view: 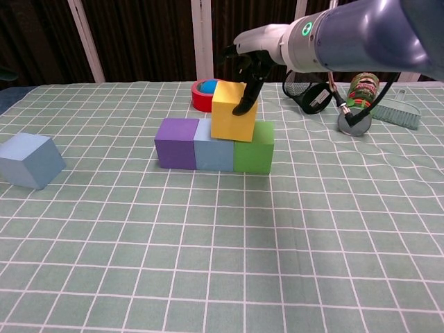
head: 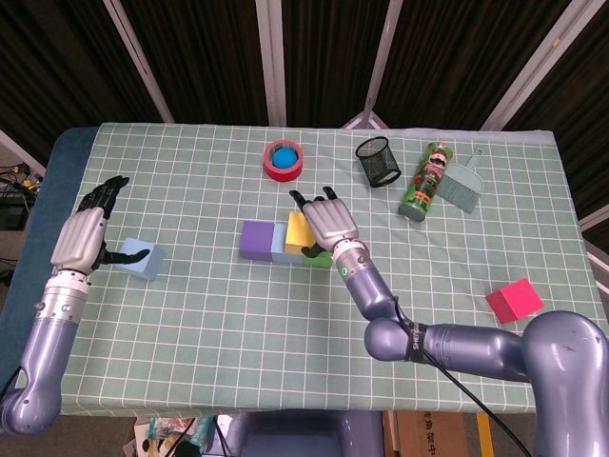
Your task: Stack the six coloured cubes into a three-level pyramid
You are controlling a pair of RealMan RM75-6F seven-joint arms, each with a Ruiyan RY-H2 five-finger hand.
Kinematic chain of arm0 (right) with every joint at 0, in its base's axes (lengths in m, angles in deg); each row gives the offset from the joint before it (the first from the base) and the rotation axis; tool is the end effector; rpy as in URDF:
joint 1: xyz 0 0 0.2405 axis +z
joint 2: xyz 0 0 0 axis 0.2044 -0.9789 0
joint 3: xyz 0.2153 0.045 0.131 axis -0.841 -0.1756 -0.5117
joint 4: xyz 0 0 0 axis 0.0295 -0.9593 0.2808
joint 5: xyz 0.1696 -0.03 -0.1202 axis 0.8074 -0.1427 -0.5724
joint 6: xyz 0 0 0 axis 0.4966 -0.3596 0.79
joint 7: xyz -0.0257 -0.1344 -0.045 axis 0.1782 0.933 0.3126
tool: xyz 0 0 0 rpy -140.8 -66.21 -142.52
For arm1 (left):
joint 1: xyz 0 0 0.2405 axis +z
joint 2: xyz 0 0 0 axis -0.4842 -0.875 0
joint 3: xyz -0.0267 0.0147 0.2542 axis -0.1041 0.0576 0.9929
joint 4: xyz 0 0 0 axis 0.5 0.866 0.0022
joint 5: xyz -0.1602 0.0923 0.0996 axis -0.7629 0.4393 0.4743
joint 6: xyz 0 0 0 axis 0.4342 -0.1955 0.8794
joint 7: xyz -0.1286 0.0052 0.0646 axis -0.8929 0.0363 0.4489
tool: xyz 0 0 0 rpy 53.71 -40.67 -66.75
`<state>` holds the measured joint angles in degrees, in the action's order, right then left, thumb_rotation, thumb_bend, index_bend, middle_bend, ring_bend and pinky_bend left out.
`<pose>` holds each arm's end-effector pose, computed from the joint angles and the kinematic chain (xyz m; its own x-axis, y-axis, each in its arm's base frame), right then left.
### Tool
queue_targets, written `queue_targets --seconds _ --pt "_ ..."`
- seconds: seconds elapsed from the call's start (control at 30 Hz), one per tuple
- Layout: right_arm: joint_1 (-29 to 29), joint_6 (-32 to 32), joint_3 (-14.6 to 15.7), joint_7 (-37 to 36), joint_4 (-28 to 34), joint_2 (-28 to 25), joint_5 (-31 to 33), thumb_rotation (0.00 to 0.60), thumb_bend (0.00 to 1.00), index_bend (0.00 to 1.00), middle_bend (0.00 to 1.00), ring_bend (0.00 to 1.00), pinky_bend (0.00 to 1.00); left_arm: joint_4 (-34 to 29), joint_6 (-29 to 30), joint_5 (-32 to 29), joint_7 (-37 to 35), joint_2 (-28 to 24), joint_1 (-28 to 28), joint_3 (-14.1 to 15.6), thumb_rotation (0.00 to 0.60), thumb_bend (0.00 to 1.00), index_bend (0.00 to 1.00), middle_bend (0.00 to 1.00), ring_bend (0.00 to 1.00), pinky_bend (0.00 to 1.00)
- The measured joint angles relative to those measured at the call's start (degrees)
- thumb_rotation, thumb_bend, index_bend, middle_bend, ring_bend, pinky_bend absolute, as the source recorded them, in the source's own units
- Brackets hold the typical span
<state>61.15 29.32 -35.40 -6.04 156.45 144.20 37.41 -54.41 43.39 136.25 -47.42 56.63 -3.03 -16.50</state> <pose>-0.0071 -0.4142 -0.0004 0.3959 -0.3603 0.8447 -0.9088 -0.2859 0.3040 -0.1844 0.3274 0.1427 0.0957 0.0860 0.9917 0.9952 0.0103 -0.0970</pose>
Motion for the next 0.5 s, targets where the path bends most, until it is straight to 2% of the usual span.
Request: queue_targets --seconds 0.5 --pt "0.8 1.0 0.1 0.2 -0.8 -0.3 -0.7 0.6 0.26 0.0 0.37 0.24 0.0 -0.1 0.1 0.1 -0.1 0.0 0.0 0.1 0.6 0.1 0.0 0.02 0.0 0.0"
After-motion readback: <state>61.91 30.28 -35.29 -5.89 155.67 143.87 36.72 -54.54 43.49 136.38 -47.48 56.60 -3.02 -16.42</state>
